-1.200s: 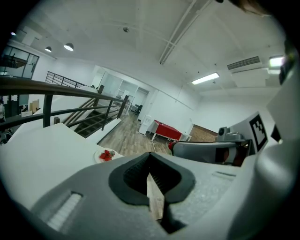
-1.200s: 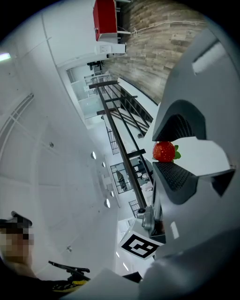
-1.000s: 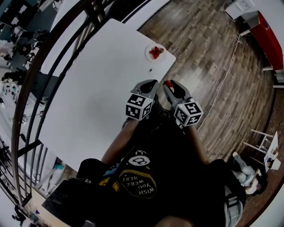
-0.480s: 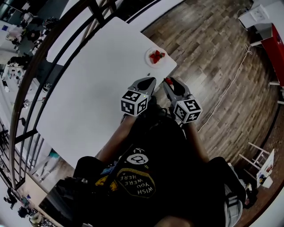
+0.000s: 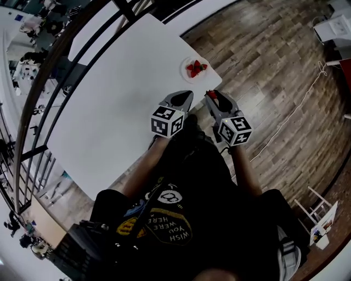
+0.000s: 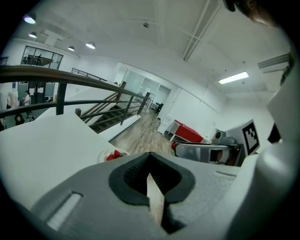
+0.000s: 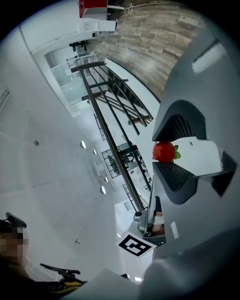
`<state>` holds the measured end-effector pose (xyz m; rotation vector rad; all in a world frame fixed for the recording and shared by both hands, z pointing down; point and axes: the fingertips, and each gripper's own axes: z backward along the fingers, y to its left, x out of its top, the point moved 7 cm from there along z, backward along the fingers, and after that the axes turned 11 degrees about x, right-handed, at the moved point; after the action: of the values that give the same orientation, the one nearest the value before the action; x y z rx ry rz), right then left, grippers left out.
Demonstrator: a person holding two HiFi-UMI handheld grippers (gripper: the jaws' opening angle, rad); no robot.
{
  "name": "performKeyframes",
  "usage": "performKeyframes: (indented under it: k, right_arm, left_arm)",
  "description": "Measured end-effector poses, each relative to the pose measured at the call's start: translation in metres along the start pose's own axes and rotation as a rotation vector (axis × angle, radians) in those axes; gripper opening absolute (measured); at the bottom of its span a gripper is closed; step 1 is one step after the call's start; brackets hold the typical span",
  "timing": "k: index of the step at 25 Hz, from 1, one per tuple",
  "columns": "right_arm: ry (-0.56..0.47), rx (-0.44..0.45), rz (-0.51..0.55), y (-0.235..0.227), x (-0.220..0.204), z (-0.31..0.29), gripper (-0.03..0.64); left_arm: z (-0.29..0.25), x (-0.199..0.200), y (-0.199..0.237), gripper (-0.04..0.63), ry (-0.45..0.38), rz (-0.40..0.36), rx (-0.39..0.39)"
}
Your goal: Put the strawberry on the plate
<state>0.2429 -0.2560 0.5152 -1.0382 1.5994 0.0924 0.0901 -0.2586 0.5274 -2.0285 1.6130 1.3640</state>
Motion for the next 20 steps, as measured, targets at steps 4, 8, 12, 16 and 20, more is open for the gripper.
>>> performKeyframes:
  k: [4,8,12,16,20]
  right_arm:
    - [0.024,0.0,-0.006,-0.01,-0.003,-0.009,0.141]
    - [0.059,-0.036,0.02,-0.024,-0.011,-0.026,0.141]
    - [0.075,-0.061,0.014,-0.039,-0.013,-0.037,0.141]
    - [0.087,-0.082,0.019,-0.056,-0.015,-0.047,0.141]
    - [0.122,-0.083,0.046,-0.07,-0.023,-0.066,0.141]
  left_arm:
    - [-0.01,0.003,0.007,0.002,0.014,-0.001,0.005]
    - [-0.025,0.001,0.025,0.002,0.029,-0.022,0.003]
    - [-0.04,0.004,0.032,0.002,0.049,-0.04,-0.016]
    - [-0.059,-0.001,0.04,0.002,0.06,-0.055,-0.024]
    - [-0.083,-0.015,0.055,0.002,0.101,-0.102,0.001]
